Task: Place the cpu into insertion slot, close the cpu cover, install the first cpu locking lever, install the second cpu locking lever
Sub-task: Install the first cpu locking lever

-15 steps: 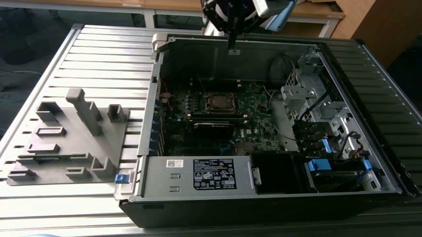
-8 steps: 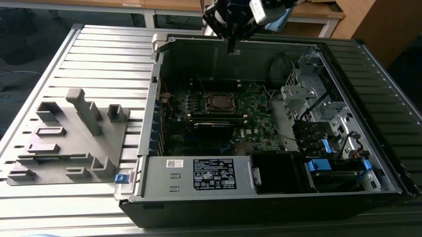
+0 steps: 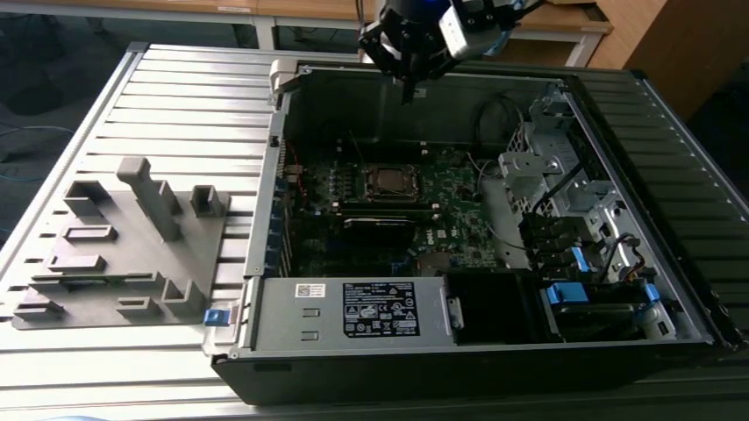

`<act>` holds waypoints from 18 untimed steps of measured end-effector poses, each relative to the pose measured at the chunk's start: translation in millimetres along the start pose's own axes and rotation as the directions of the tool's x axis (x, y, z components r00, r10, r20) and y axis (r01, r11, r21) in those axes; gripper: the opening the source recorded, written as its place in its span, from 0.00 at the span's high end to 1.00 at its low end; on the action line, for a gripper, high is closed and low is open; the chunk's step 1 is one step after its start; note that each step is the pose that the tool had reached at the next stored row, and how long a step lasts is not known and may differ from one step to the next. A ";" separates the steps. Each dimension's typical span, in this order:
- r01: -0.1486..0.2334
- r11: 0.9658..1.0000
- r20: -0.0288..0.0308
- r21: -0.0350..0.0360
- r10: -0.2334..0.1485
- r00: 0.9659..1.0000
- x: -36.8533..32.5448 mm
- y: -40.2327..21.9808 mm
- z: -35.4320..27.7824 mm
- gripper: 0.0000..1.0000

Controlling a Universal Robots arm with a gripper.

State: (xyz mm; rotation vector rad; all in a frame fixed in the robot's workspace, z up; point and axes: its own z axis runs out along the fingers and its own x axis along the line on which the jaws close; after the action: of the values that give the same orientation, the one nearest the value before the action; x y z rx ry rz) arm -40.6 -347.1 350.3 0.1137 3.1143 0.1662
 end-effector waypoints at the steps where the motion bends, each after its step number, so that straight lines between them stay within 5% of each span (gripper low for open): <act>1: 0.000 1.000 0.000 0.000 0.000 1.000 0.0 -0.2 1.8 0.89; 11: 0.000 1.000 0.000 0.000 0.000 1.000 0.2 -1.3 11.8 0.89; 18: 0.000 1.000 0.000 0.000 0.000 1.000 0.4 -2.8 24.2 0.89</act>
State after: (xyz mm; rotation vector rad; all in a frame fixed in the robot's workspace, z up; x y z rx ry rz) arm -40.6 -347.3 325.9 0.1137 3.1143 0.1663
